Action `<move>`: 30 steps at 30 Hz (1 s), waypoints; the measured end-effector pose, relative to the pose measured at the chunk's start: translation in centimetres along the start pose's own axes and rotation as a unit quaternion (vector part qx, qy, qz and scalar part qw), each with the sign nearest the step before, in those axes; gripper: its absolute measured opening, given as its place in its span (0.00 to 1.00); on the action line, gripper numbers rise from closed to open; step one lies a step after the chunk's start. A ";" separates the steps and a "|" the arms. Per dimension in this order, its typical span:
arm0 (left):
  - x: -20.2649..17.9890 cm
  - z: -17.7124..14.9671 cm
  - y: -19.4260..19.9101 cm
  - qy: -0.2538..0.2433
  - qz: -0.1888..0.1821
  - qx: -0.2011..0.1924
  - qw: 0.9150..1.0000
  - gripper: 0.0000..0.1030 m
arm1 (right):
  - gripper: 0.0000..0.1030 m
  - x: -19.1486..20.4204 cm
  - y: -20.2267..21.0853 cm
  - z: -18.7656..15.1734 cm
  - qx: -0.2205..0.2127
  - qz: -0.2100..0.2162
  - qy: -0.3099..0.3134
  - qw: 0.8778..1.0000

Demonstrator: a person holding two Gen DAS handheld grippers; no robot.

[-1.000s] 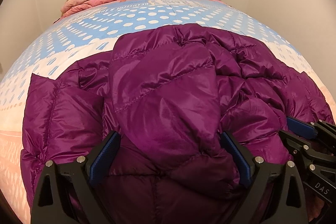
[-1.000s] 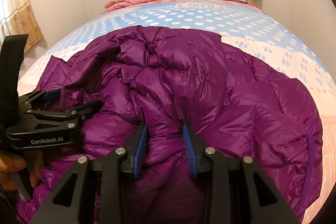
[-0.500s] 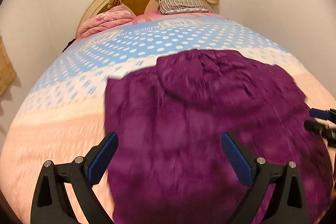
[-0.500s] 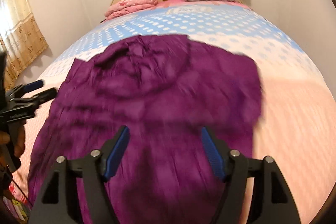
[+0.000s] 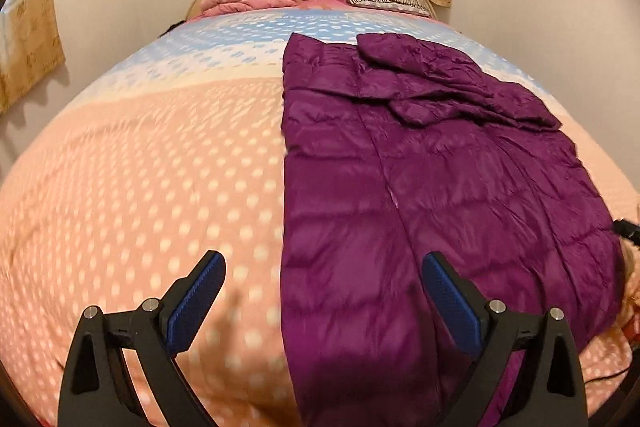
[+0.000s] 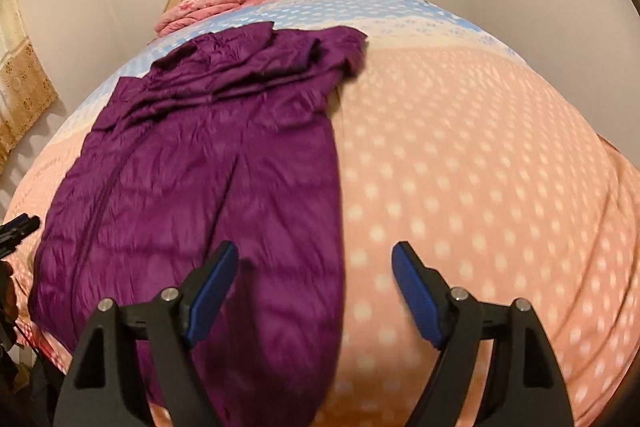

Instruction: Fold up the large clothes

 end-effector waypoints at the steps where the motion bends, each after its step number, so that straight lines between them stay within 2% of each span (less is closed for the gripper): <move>1: -0.1 -0.5 0.1 0.000 0.002 0.003 1.000 0.96 | 0.79 -0.1 0.0 -0.7 0.002 0.007 -0.010 1.000; 4: -0.5 -2.1 0.5 -0.003 0.004 0.013 1.000 0.96 | 0.79 0.4 0.5 -2.1 -0.005 0.009 -0.011 1.000; 12: -2.5 -4.5 0.1 -0.015 -0.004 0.040 0.999 0.96 | 0.79 1.3 0.8 -4.1 0.017 0.015 -0.002 1.000; 15: -3.2 -5.4 0.1 -0.021 -0.010 0.048 0.999 0.94 | 0.75 1.7 1.1 -5.0 0.020 0.014 0.010 1.000; 18: -3.8 -5.9 0.0 -0.029 -0.016 0.052 0.998 0.83 | 0.71 1.7 1.1 -5.5 0.028 0.020 0.009 0.999; 20: -4.4 -6.3 0.2 -0.042 -0.019 0.048 0.998 0.68 | 0.67 2.0 1.0 -5.8 0.031 0.020 0.017 0.999; 21: -4.8 -6.4 0.2 -0.053 -0.017 0.045 0.997 0.65 | 0.66 2.1 0.9 -5.9 0.033 0.020 0.018 0.999; 24: -5.7 -6.5 0.4 -0.074 -0.018 0.039 0.996 0.48 | 0.53 2.6 0.8 -6.1 0.042 0.015 0.027 0.999; 26: -6.0 -6.5 0.6 -0.081 -0.016 0.038 0.996 0.47 | 0.41 2.9 0.9 -6.3 0.049 0.014 0.037 0.998; 30: -5.4 -6.3 0.3 -0.062 -0.027 0.046 0.997 0.47 | 0.40 2.4 0.8 -7.0 0.068 0.025 0.022 0.997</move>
Point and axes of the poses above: each gripper's, at about its wrist camera, not at the fingertips, and y roughly against the way its jaws point, x to its left, z to its top, the point moved 6 cm from there along -y, roughly the way its jaws point, and after that the axes turned 8 degrees about x, right-handed, at the moved point
